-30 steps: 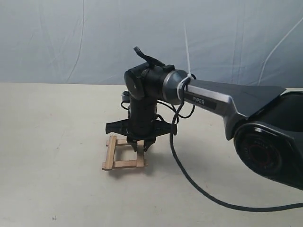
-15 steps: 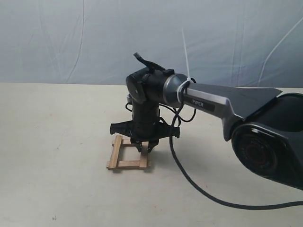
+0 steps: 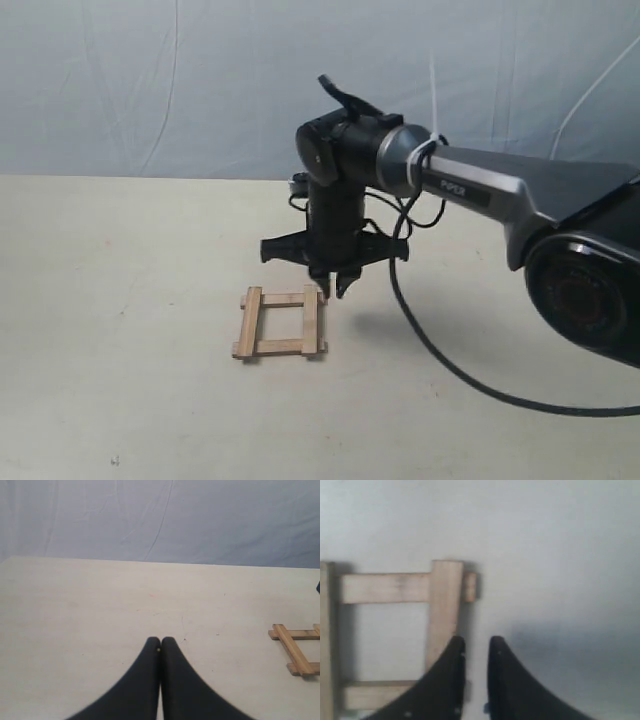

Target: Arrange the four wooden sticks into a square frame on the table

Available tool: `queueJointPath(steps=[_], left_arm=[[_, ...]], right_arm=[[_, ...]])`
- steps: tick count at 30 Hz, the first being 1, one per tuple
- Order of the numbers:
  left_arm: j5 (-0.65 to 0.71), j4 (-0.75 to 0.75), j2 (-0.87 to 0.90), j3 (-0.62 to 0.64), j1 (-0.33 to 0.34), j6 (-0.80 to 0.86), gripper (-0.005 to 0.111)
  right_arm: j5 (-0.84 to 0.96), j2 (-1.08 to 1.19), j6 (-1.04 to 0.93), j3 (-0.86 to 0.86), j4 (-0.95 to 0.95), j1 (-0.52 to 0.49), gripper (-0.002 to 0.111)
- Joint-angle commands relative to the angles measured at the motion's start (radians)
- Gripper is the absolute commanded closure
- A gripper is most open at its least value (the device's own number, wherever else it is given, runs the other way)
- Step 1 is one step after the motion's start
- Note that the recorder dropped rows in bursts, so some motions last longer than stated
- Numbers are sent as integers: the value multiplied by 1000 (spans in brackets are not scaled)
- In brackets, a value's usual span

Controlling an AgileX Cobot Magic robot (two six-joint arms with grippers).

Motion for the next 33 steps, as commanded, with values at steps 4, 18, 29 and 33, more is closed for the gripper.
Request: queueJointPath(steps=[4,18,29,33], left_arm=[[3,6,-5,3,0,1,107],[3,6,-5,3,0,1,107],[3,6,-5,3,0,1,107],[3,6,-5,3,0,1,107]], right_arm=[[-5,-180,-93,214,-84,-135,109],[-975,-1222,-597,1467,211,-633,109],[-1504,-2004,-545,2030,191,-754,109],[-1450,-2127,-545,2058,192,-733,109]])
